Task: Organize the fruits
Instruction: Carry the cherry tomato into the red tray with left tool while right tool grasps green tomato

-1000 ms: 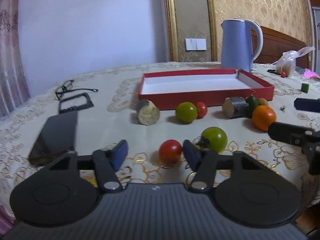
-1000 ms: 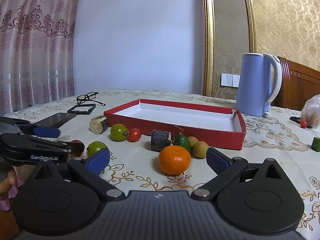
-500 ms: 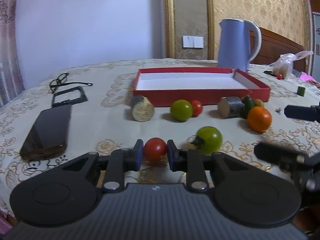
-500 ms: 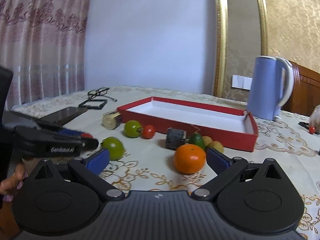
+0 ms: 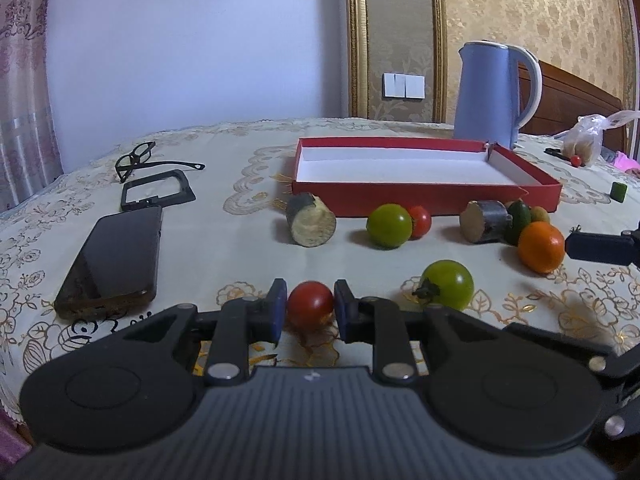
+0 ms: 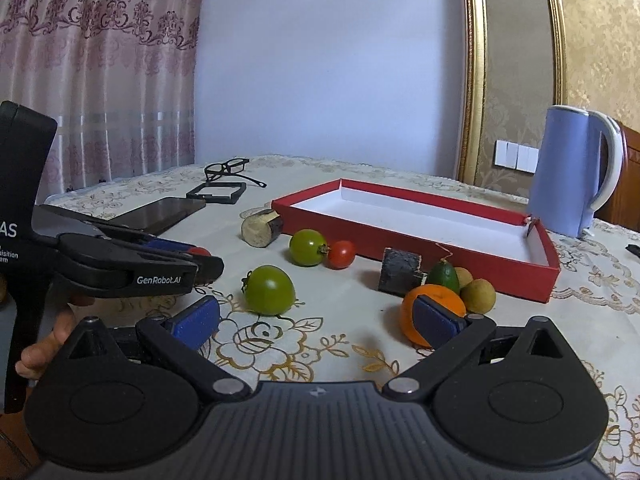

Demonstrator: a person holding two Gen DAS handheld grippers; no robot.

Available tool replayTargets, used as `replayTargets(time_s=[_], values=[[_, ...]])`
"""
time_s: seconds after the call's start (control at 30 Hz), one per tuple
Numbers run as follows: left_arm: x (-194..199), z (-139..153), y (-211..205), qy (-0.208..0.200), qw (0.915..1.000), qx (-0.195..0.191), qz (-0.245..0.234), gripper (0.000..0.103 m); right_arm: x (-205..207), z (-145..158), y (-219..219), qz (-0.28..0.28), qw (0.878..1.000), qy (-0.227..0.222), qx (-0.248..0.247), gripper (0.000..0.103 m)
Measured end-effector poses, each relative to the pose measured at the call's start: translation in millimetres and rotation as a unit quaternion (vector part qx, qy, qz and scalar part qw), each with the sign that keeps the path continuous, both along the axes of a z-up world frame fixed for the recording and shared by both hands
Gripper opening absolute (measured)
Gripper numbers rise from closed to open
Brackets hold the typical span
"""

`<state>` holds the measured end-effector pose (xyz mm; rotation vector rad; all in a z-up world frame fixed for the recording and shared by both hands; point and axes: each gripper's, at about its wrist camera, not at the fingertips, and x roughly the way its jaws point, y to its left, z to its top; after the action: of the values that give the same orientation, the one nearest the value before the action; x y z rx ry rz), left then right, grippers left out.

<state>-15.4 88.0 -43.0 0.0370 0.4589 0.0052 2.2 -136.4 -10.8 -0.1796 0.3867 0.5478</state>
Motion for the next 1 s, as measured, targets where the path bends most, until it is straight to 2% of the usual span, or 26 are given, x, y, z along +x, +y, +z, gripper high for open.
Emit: replayTargets(time_s=[0.3, 0.37, 0.43, 0.47, 0.53, 0.57, 0.63, 0.7, 0.83, 1.0], values=[[3.8, 2.2, 4.8, 0.002, 1.0, -0.006, 0.006, 0.026, 7.2, 1.5, 18.4, 0.02, 1.0, 0.007, -0.019, 0.102], [4.3, 2.1, 4.3, 0.002, 1.0, -0.004, 0.007, 0.026, 9.9, 1.8, 26.1, 0.032, 0.999, 0.013, -0.029, 0.094], [4.9, 1.7, 3.9, 0.002, 1.0, -0.002, 0.006, 0.027, 15.2, 1.4, 33.7, 0.043, 0.998, 0.026, -0.038, 0.079], [4.8, 1.5, 3.6, 0.002, 1.0, -0.001, 0.006, 0.027, 18.9, 1.2, 37.0, 0.049, 0.997, 0.036, -0.039, 0.074], [4.6, 1.1, 3.5, 0.002, 1.0, 0.0, 0.005, 0.028, 25.4, 0.7, 41.1, 0.057, 0.996, 0.055, -0.038, 0.057], [5.1, 1.0, 3.7, 0.002, 1.0, -0.001, 0.005, 0.028, 28.8, 0.0, 42.4, 0.06, 0.995, 0.064, -0.036, 0.055], [5.5, 0.7, 3.8, 0.003, 1.0, -0.001, 0.004, 0.028, 35.2, -2.8, 43.8, 0.062, 0.994, 0.082, -0.033, 0.041], [6.4, 0.3, 3.5, 0.005, 1.0, 0.0, 0.001, 0.028, 37.8, -4.0, 42.3, 0.058, 0.994, 0.086, -0.031, 0.034], [6.7, 0.2, -0.4, 0.004, 1.0, 0.006, -0.002, 0.022, 39.9, 0.1, 30.8, 0.054, 0.994, 0.095, -0.009, 0.034], [8.8, 3.1, -5.3, 0.002, 0.9998, 0.018, 0.004, 0.022, 35.3, 11.8, 16.1, 0.049, 0.995, 0.082, 0.009, 0.034]])
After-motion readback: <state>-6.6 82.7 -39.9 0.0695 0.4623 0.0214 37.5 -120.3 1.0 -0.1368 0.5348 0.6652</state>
